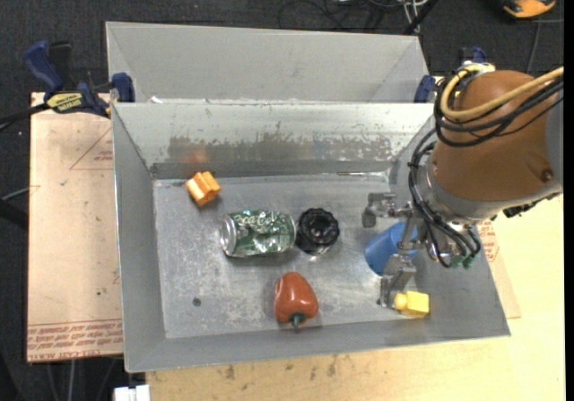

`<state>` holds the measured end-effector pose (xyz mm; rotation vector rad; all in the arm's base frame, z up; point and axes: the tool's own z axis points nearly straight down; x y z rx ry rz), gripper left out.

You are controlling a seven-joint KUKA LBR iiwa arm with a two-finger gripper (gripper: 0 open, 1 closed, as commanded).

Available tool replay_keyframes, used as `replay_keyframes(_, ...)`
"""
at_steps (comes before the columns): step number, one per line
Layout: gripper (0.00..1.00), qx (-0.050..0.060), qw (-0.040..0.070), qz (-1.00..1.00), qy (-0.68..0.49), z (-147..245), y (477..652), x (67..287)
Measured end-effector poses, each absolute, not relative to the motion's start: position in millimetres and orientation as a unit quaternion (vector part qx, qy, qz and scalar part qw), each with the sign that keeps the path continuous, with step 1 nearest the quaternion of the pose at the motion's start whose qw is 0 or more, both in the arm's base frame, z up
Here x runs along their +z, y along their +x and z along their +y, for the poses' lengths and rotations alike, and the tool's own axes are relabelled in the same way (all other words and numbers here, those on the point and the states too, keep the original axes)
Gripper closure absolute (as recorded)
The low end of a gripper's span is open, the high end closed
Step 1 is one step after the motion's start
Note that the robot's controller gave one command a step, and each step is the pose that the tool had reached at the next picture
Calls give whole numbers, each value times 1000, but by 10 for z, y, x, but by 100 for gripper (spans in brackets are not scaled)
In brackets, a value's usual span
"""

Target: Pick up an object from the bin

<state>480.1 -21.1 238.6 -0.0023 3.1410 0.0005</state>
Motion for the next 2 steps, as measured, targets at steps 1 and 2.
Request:
replay_keyframes(1, 0, 0, 0, 1000, -1, -211, 4801, 2386)
replay_keyframes(2, 0, 1, 5, 1000, 31, -357, 5161, 1949)
